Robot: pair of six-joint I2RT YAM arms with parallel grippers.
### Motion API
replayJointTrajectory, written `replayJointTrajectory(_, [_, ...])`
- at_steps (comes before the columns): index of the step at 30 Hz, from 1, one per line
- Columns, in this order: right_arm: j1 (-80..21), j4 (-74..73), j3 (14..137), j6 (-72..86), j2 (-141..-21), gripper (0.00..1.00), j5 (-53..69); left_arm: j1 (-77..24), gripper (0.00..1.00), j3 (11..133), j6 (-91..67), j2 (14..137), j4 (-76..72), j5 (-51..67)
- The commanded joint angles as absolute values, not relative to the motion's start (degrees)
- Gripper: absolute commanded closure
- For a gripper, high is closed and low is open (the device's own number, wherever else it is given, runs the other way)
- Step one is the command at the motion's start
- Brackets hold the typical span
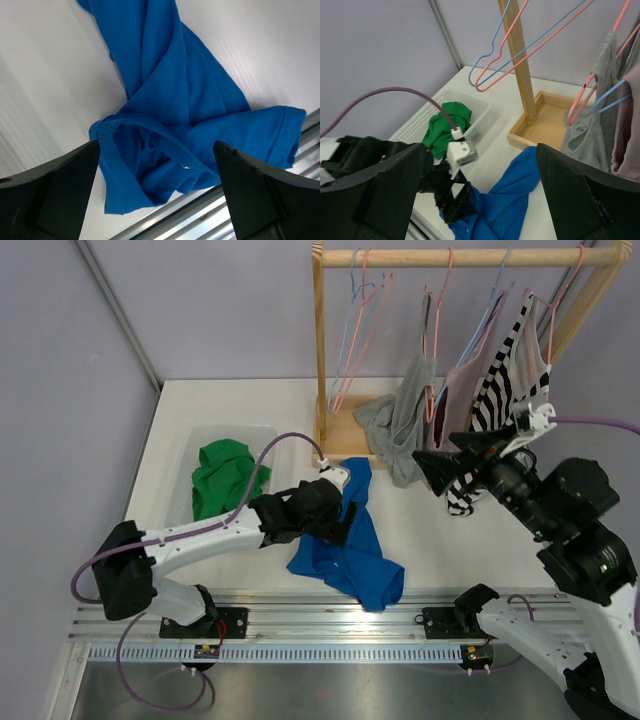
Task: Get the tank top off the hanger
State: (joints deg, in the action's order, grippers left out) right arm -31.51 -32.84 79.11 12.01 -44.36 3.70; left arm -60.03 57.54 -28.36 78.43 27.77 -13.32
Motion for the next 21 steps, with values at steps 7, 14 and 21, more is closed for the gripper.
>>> replayJointTrajectory(7, [-31.9, -37.6, 72.86, 15.64, -32.44, 0.01, 11.68, -62.84, 0.01, 59.24, -29.18, 94.91, 17.59, -10.72])
replayJointTrajectory(14, [-31.9, -41.31, 72.42, 15.47, -30.06, 0.0, 11.69, -66.27, 0.24, 59.59, -30.05, 104.14, 16.52, -9.4])
replayJointTrajectory(21, [-31.9, -42.01, 73.12, 15.47, -28.48, 0.0, 11.69, -68.03, 1.0, 58.71, -31.55, 98.46, 21.77, -15.8])
